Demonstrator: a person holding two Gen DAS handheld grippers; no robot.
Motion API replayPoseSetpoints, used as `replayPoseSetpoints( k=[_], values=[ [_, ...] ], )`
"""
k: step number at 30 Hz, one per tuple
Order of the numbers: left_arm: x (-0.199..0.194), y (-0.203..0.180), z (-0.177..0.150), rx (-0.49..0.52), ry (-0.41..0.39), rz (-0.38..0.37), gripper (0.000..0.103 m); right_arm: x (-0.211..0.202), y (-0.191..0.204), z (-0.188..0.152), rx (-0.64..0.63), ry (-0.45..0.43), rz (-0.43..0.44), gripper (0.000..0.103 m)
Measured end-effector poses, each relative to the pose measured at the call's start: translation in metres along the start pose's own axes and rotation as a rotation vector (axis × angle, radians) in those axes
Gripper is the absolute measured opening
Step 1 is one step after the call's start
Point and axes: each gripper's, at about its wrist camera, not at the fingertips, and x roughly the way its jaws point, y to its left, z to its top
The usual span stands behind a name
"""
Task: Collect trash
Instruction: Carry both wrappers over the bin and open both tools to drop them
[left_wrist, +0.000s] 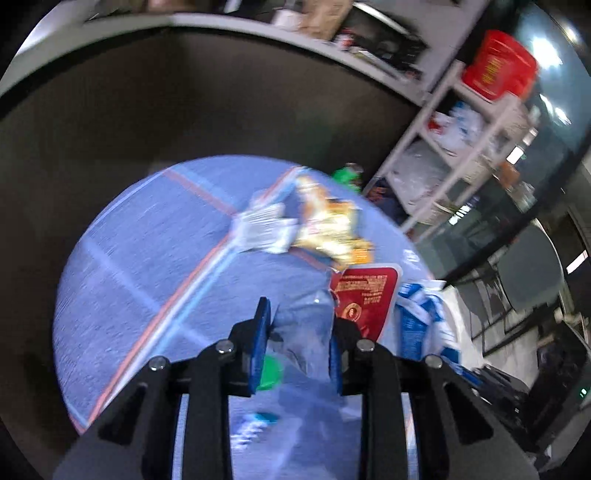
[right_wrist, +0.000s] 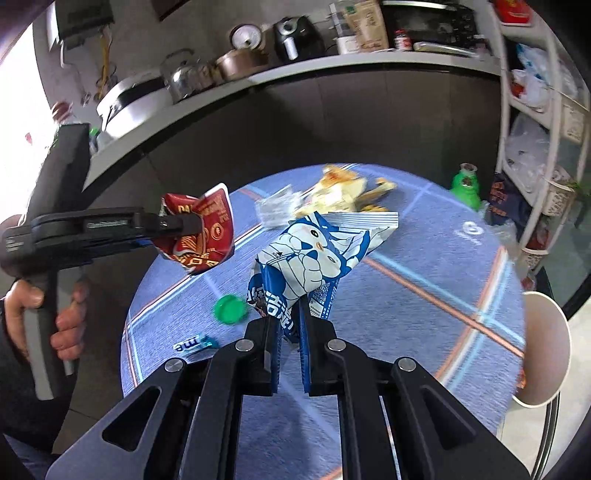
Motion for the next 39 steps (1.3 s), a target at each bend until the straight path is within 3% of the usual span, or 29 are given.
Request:
replayPoseSetpoints(
  k=[6, 13, 19, 24, 32, 33, 34, 35, 36, 38, 39],
  values=[
    [0.013, -0.084, 0.006, 0.145, 0.027, -0.109, 0.028, -0.04, -0.053, -0.01, 0.088, -0.06, -0.092, 0.008],
    [0.064, -0.187, -0.002, 0.289, 0.109, -0.201, 0.028, -0.079, -0.136, -0.04, 0.216, -0.076, -0.243, 0.008],
    [0.12, -0.259, -0.017, 0.377, 0.198, -0.255, 0.028, -0.086, -0.197, -0.073, 0.329, -0.054, -0.309, 0.008],
    [0.174, -0.302, -0.031, 0.414, 0.268, -0.25, 0.028, -0.069, -0.238, -0.094, 0.376, 0.008, -0.318, 0.008],
    [0.221, -0.324, -0.041, 0.468, 0.296, -0.187, 0.032, -0.041, -0.276, -0.102, 0.41, 0.052, -0.272, 0.009],
    [0.225, -0.325, -0.042, 0.477, 0.291, -0.169, 0.035, -0.041, -0.278, -0.103, 0.408, 0.056, -0.264, 0.024],
    [0.227, -0.326, -0.041, 0.485, 0.287, -0.161, 0.053, -0.038, -0.28, -0.104, 0.404, 0.06, -0.254, 0.04],
    [0.229, -0.327, -0.041, 0.495, 0.277, -0.147, 0.077, -0.038, -0.28, -0.104, 0.396, 0.048, -0.252, 0.072],
    [0.226, -0.326, -0.041, 0.496, 0.251, -0.129, 0.085, -0.038, -0.279, -0.104, 0.386, 0.037, -0.252, 0.081],
    [0.219, -0.324, -0.039, 0.495, 0.185, -0.117, 0.1, -0.041, -0.273, -0.104, 0.35, 0.026, -0.246, 0.086],
    [0.215, -0.323, -0.038, 0.498, 0.166, -0.109, 0.1, -0.042, -0.271, -0.105, 0.338, 0.024, -0.245, 0.095]
  ],
)
